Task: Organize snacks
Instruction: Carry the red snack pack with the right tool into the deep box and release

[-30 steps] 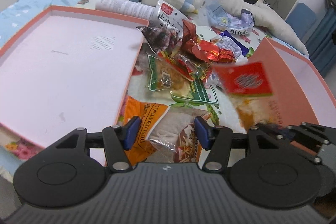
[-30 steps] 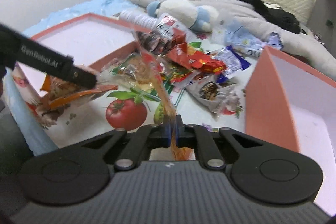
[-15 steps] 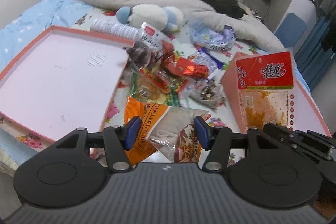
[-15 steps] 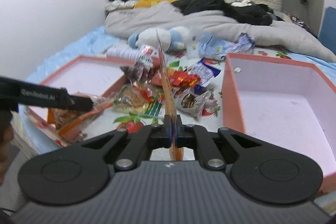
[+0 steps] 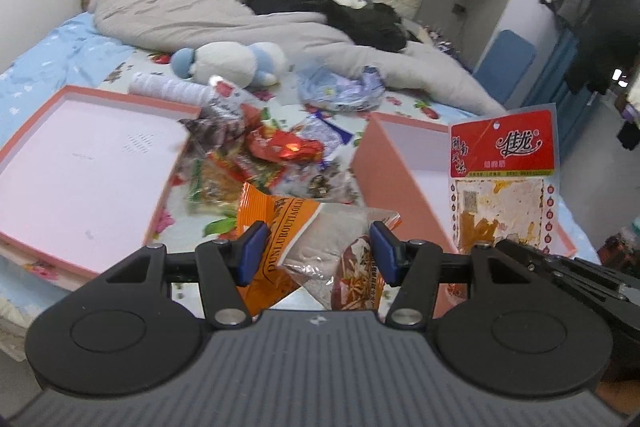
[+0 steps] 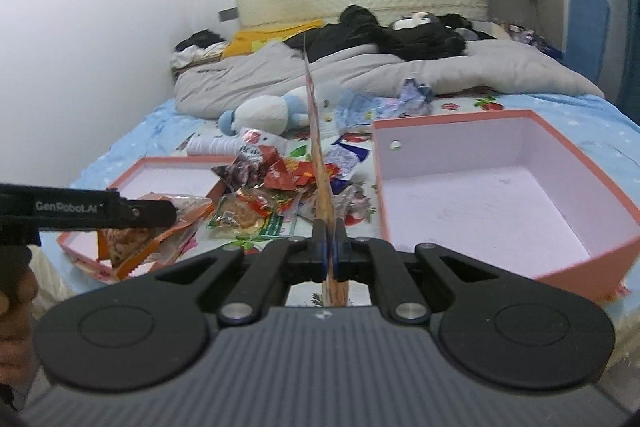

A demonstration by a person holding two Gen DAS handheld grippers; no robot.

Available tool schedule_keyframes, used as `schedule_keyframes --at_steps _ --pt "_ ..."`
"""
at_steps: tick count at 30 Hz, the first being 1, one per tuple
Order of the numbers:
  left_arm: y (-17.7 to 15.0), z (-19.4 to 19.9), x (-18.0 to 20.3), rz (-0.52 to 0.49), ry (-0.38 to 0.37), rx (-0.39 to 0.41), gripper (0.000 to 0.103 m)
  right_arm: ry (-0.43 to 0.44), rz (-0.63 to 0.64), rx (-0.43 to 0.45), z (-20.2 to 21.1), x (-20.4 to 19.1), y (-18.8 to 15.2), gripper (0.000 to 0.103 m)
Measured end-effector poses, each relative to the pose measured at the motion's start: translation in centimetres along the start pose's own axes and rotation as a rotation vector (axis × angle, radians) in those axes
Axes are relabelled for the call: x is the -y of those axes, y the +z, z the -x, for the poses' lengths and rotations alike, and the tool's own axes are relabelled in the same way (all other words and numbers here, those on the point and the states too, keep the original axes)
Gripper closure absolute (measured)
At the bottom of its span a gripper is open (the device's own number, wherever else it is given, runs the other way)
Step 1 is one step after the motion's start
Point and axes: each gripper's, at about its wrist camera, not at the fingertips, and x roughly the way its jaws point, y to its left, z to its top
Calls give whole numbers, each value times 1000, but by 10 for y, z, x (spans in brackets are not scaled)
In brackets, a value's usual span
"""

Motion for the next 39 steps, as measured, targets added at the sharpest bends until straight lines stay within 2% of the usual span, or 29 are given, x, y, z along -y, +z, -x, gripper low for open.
schedule_keyframes --at_steps 9,14,20,25,33,36,39 --pt "8 -21 55 -92 -112 -4 41 -124 25 69 22 28 4 97" --pt "26 -39 99 -194 -172 25 41 -179 -2 91 15 54 17 98" --pt "49 -72 145 -322 -204 48 41 -236 -56 101 -4 94 34 98" --pt "67 -128 171 -351 -217 -24 41 -212 -92 35 -38 128 47 98" --pt "87 -222 195 -333 -208 -221 41 -141 -158 -198 -99 175 46 98" --pt "88 -242 198 -329 -199 -286 41 -167 -166 -235 -104 181 39 98" --pt "86 -246 196 -329 -204 -305 40 -170 -176 -237 -101 185 34 96"
